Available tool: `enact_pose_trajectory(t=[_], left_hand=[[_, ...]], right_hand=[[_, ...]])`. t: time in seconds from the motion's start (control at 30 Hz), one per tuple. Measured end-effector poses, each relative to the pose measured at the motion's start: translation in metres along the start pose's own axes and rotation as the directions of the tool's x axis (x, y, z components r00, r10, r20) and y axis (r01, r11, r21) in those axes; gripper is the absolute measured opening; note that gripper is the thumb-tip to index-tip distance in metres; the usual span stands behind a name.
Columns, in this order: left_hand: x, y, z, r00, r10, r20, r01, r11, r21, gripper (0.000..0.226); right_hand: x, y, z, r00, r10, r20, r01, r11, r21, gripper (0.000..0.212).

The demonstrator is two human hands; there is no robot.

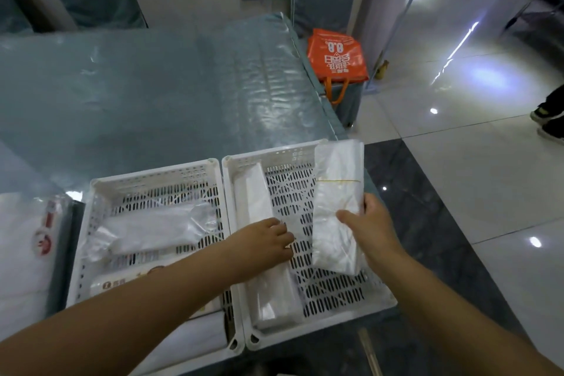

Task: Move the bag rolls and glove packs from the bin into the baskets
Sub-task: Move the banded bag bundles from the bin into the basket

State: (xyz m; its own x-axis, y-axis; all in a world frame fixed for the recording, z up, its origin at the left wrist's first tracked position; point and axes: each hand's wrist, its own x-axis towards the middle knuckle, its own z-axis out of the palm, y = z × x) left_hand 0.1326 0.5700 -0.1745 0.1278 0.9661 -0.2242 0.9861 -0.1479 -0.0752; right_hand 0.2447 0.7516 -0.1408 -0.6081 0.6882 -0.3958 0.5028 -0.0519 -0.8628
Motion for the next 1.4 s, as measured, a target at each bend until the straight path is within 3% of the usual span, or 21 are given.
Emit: enact_pose_trajectory(t=[0.1, 0.27, 0.53, 0.7, 0.93, 1.17, 1.3, 1.4], left_hand=[[-0.003, -0.004, 0.001, 0.999, -0.038, 0.024, 0.040, 0.997, -0.073, 0.048], [-0.015, -0.010, -0.009, 1.000, -0.012, 0.000, 0.012, 0.998, -0.055, 0.019], [-0.014, -0.018, -0.021, 0.997, -0.033, 0.064, 0.039, 0.995, -0.096, 0.019], [0.030, -0.006, -0.053, 0.999, -0.036, -0.030, 0.035, 0.999, -0.035, 0.032], [0.112, 0.026, -0.048, 1.000, 0.020, 0.025, -0.020, 1.000, 0.022, 0.015], [0.122, 0.017, -0.044, 0.996, 0.028, 0.087, -0.031, 0.999, 0.027, 0.020], [0.106, -0.008, -0.087, 0.991, 0.003, -0.137, -0.009, 0.999, -0.044, 0.018], [0.088, -0.020, -0.114, 0.939, -0.013, -0.344, 0.014, 1.000, 0.001, 0.020]], right_hand=[[0.000, 0.000, -0.005, 1.000, -0.013, -0.016, 0.013, 1.000, 0.018, 0.029], [0.000, 0.003, -0.012, 0.999, -0.024, -0.031, 0.025, 0.999, 0.039, 0.028], [0.001, 0.004, -0.027, 0.997, -0.046, -0.057, 0.050, 0.996, 0.068, 0.023], [0.000, -0.003, -0.054, 0.984, -0.087, -0.155, 0.098, 0.993, 0.062, 0.024], [-0.004, 0.007, -0.099, 0.952, -0.076, -0.297, 0.091, 0.995, 0.035, 0.029], [-0.009, 0.028, -0.111, 0.946, -0.029, -0.323, 0.042, 0.999, 0.032, 0.029], [-0.008, 0.026, -0.107, 0.952, -0.014, -0.305, 0.042, 0.995, 0.088, 0.032], [-0.006, 0.018, -0.104, 0.951, -0.027, -0.307, 0.065, 0.991, 0.116, 0.030]])
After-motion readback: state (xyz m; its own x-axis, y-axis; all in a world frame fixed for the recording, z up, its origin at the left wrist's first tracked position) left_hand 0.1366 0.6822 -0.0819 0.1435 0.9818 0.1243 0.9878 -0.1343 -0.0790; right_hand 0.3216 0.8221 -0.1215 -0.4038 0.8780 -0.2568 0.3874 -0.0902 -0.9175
